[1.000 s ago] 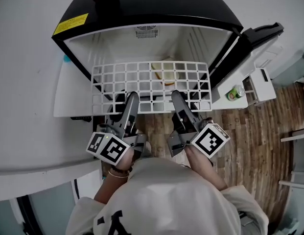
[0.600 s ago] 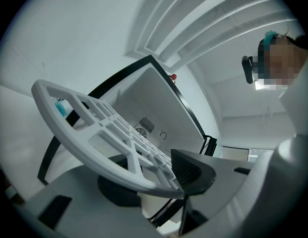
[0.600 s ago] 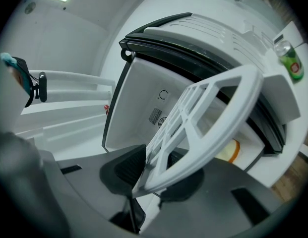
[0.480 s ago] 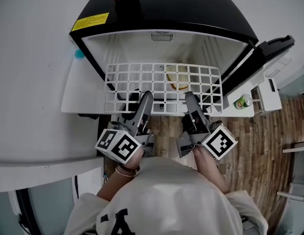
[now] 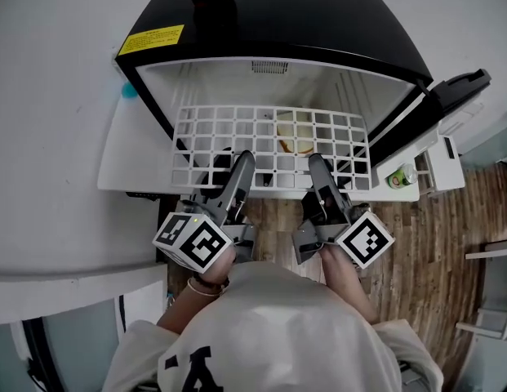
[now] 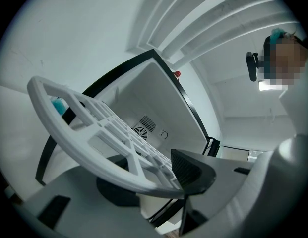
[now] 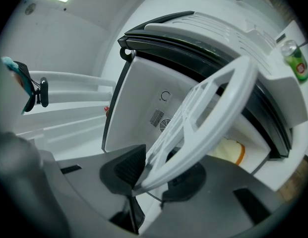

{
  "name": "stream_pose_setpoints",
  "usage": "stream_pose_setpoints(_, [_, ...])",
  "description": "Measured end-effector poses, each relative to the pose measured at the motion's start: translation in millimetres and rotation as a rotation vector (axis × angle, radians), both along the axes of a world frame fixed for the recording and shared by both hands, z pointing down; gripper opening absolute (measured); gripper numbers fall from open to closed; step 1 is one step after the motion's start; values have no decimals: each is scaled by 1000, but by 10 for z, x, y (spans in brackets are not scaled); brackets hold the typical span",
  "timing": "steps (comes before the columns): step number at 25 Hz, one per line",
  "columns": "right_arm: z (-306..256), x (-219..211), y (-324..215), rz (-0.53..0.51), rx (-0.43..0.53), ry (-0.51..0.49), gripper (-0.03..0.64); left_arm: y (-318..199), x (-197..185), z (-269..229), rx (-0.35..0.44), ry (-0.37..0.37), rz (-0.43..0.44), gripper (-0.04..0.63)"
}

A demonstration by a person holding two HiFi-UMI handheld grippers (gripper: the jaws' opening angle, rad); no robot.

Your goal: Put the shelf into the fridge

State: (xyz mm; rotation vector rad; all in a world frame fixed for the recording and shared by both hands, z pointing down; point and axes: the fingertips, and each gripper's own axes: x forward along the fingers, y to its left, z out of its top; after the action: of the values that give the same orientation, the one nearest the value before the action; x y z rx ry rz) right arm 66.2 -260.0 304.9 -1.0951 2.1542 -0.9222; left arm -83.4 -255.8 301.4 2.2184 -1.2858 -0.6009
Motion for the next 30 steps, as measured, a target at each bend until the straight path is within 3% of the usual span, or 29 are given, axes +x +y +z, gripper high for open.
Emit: stream_pose_setpoints(30, [-96, -33, -276, 13, -12, -50, 109, -308, -36, -66, -46, 32, 14, 186])
